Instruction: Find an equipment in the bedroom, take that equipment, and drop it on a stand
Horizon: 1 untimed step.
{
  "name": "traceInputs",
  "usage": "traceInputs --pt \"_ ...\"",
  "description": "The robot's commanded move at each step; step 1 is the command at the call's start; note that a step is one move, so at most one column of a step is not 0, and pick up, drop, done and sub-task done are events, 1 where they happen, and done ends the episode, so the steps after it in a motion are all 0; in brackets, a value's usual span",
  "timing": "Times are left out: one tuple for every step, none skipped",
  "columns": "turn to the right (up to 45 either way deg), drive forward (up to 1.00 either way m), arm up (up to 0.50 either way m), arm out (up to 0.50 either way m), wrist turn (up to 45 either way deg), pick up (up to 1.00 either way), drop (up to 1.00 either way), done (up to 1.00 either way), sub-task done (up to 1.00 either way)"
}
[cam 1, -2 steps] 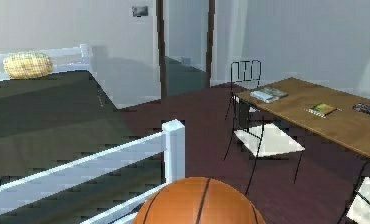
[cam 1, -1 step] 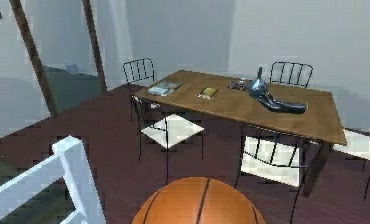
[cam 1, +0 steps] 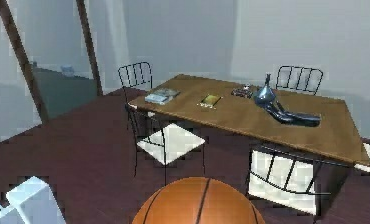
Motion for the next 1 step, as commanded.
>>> traceInputs --pt "27.0 0.00 0.00 0.00 0.0 0.00 0.00 0.00 0.00"
